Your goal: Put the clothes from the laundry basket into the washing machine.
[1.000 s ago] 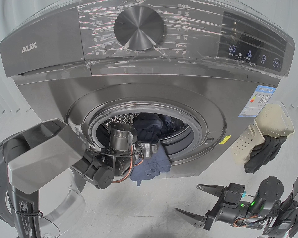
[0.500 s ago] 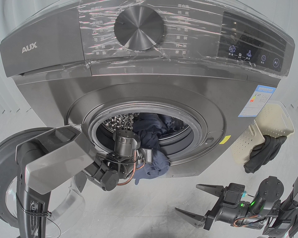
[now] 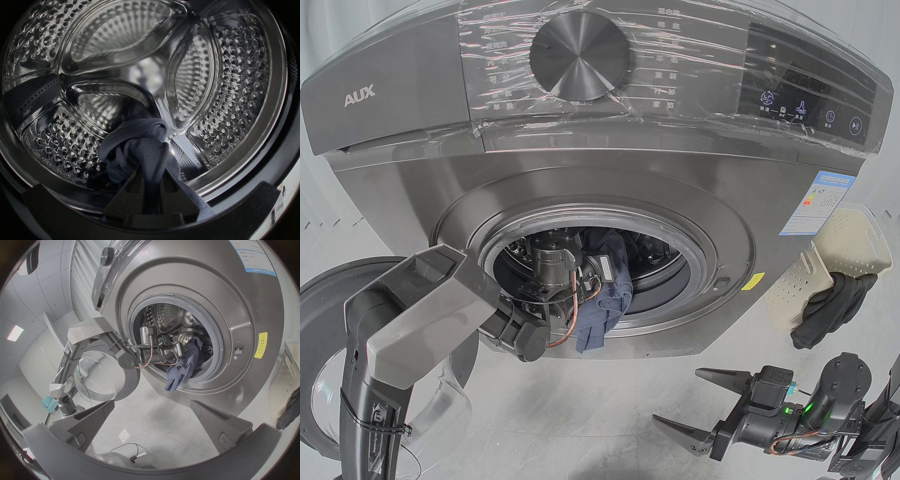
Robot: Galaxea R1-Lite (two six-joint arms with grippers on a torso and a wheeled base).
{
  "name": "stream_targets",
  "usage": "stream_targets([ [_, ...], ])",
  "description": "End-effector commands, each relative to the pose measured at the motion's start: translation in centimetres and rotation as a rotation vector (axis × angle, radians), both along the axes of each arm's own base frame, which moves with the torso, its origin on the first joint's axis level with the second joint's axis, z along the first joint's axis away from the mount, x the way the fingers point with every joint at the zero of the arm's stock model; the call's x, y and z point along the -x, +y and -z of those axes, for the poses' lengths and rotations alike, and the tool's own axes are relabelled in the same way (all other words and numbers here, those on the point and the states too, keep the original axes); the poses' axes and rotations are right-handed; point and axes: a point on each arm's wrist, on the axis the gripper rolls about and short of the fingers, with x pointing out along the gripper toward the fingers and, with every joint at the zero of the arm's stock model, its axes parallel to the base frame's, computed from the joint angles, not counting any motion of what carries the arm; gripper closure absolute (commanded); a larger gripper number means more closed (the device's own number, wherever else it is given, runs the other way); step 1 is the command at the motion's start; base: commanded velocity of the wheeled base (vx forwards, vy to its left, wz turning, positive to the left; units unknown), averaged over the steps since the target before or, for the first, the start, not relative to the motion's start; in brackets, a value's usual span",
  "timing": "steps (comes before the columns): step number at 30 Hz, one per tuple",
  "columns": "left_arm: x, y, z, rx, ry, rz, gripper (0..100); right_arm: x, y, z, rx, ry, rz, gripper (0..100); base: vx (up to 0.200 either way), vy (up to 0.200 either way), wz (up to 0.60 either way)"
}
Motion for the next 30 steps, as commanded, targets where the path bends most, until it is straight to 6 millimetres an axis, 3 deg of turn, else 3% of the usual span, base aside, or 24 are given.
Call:
stream_targets([
  [1,-0.6,0.1,0.4,0.003,-0.004,-0.011,100,-0.1,0.0,0.0,0.001,0.001,0.002,0,0.0,0.0,0.0],
  [3,-0.6,0.1,0.2,0.007,-0.009,-0.011,100,-0.1,0.0,0.0,0.0,0.0,0.004,0,0.0,0.0,0.0],
  [4,-0.5,0.1,0.2,0.006,-0.006,-0.01,0,-0.1,0.0,0.0,0.001,-0.001,0.004,0,0.0,0.0,0.0],
  [15,1.4,0.5,1.7,-0.057,0.081,0.005,0,-0.1,0.0,0.0,0.0,0.0,0.006,0,0.0,0.0,0.0],
  [24,1.8,0.9,3.7,-0.11,0.147,0.009,0,-0.1,0.0,0.0,0.0,0.0,0.006,0,0.0,0.0,0.0],
  [25,1.7,1.0,3.8,-0.117,0.148,0.01,100,-0.1,0.0,0.0,0.0,0.0,0.006,0,0.0,0.0,0.0],
  [30,1.3,0.8,3.4,-0.117,0.127,0.017,100,-0.1,0.0,0.1,0.005,0.004,0.004,0,0.0,0.0,0.0],
])
